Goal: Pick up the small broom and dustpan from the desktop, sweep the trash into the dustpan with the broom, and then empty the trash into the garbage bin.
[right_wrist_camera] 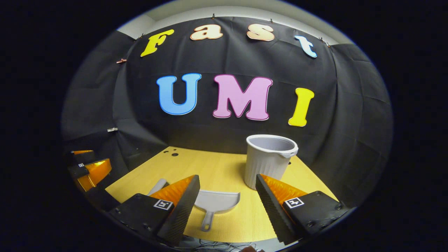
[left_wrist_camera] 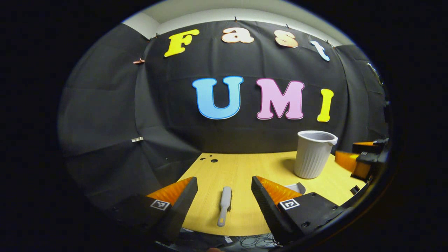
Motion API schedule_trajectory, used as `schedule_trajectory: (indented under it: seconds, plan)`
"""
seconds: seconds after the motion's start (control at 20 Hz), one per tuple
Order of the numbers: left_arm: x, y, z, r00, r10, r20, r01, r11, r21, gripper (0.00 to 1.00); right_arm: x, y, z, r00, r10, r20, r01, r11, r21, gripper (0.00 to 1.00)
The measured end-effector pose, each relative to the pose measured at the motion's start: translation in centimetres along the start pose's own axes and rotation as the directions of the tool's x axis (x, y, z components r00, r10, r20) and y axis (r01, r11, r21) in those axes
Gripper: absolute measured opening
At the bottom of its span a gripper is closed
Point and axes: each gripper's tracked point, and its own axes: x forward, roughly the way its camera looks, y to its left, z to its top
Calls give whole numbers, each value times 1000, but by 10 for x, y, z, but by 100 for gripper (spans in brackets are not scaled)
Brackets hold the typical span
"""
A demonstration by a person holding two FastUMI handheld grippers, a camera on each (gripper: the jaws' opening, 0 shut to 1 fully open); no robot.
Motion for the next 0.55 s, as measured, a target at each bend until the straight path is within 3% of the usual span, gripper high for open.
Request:
schedule_trajectory:
  seconds: [0.25,0.55]
  plan:
    - [-2,-23,-2,998,-69,3,69,997,20,98,-8,18,-14,996,78,-50,-80,996,-36,99]
    - [6,-16,-13,997,-71,-26,71,997,-11,98,-9,16,-10,997,73,-27,-74,997,-33,99]
